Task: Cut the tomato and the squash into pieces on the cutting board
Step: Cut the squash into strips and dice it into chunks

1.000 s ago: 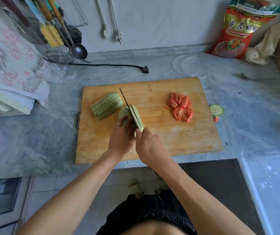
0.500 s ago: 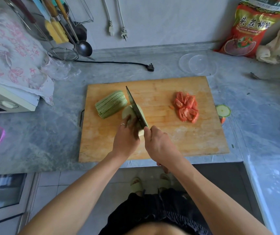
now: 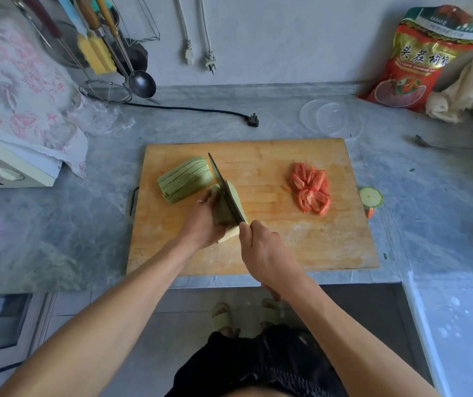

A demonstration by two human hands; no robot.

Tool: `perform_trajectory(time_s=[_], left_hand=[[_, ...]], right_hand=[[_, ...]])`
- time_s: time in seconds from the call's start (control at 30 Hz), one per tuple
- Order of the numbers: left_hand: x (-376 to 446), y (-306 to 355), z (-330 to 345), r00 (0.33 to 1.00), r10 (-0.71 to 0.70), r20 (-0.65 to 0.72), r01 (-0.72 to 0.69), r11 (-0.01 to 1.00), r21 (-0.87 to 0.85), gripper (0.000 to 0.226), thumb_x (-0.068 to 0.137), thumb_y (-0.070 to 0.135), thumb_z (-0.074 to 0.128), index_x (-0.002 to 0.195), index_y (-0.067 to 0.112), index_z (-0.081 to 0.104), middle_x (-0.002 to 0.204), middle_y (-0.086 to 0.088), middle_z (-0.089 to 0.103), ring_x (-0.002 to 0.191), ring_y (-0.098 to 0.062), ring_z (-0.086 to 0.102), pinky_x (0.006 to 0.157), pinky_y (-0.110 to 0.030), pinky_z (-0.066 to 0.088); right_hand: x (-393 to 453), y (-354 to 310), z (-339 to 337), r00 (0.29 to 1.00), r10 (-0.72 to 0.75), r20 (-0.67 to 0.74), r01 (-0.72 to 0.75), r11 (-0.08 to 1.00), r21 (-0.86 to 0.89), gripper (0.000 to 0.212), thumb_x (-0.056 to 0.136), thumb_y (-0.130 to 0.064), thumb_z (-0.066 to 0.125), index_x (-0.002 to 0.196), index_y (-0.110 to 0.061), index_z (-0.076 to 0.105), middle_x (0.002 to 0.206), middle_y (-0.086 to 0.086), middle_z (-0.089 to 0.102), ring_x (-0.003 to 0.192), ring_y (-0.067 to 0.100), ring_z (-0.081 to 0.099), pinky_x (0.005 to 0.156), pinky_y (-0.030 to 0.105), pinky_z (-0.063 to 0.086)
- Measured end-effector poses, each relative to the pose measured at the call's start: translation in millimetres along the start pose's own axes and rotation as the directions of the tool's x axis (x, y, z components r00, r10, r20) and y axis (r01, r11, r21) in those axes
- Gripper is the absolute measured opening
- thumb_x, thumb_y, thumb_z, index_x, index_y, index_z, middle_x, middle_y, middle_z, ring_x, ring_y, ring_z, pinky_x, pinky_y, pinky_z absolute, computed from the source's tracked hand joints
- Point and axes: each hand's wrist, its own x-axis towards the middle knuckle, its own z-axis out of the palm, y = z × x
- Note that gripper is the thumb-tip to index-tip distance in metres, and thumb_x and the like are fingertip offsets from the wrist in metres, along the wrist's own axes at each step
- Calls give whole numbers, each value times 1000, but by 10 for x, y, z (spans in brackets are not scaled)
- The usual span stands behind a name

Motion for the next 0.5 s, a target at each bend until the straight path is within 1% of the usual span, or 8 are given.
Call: perform_trajectory(time_s=[0.03, 0.1, 0.17, 0.23, 0.3, 0.33, 0.43, 0.5], left_hand=[[14, -5, -4, 1000, -1, 12, 1, 1000, -16, 88, 82, 25, 76, 154, 13, 26, 163, -6, 16, 145, -23, 29, 108, -24, 29], [-21, 37, -33, 1000, 10, 12, -10, 1000, -4, 89, 82, 25, 76, 155, 15, 25, 164, -6, 15, 144, -24, 31, 108, -28, 32], [-10, 4, -34, 999, 8, 33, -8, 1000, -3, 89, 82, 27, 75, 155, 16, 25, 164, -7, 16, 145, -24, 31, 108, -31, 35], [-8, 16, -86, 1000, 14, 28, -14, 1000, 2, 88, 82, 30, 75, 155, 17, 26, 163, -9, 18, 148, -23, 26, 111, -33, 35], [-4, -1, -96, 999, 16, 46, -15, 1000, -23, 89, 82, 32, 75, 155, 16, 27, 163, -10, 19, 149, -21, 22, 114, -33, 34], [-11, 4, -102, 999, 19, 48, -18, 1000, -21, 90, 82, 31, 76, 155, 15, 27, 163, -9, 19, 149, -22, 22, 114, -32, 33], [-25, -23, -68, 999, 18, 50, -16, 999, -38, 90, 84, 27, 76, 156, 15, 24, 165, -6, 14, 148, -22, 25, 111, -29, 31], [-25, -26, -41, 999, 29, 27, -28, 999, -43, 89, 85, 23, 75, 156, 15, 23, 165, -4, 12, 146, -23, 28, 106, -25, 31]], right_hand=[[7, -15, 5, 1000, 0, -5, 0, 1000, 15, 34, 106, -37, 20, 102, -11, 42, 92, 10, 53, 82, 29, 51, 73, 37, 43], [40, -18, 36, 999, -18, -36, 20, 997, 68, 34, 107, -35, 25, 92, -9, 41, 82, 11, 53, 71, 36, 55, 63, 44, 50], [81, -3, 80, 997, 0, -73, 9, 992, 123, 37, 107, -37, 29, 86, -9, 41, 73, 12, 53, 60, 34, 53, 55, 45, 49], [103, 12, 93, 996, 12, -84, 1, 988, 155, 38, 106, -38, 30, 85, -9, 42, 73, 13, 54, 60, 33, 52, 56, 45, 47], [81, 15, 84, 996, 5, -85, 11, 983, 181, 39, 106, -39, 29, 85, -10, 43, 74, 13, 55, 61, 36, 54, 53, 46, 50], [82, 17, 80, 997, 2, -76, 13, 982, 187, 39, 106, -39, 28, 87, -10, 44, 75, 11, 54, 64, 36, 55, 53, 44, 50], [67, 35, 80, 998, 35, -51, -28, 990, 140, 36, 106, -39, 24, 93, -12, 44, 79, 5, 52, 75, 28, 52, 68, 37, 43], [56, 50, 77, 998, 18, -62, -7, 985, 172, 36, 107, -35, 28, 80, -14, 40, 74, 5, 49, 71, 30, 49, 66, 40, 42]])
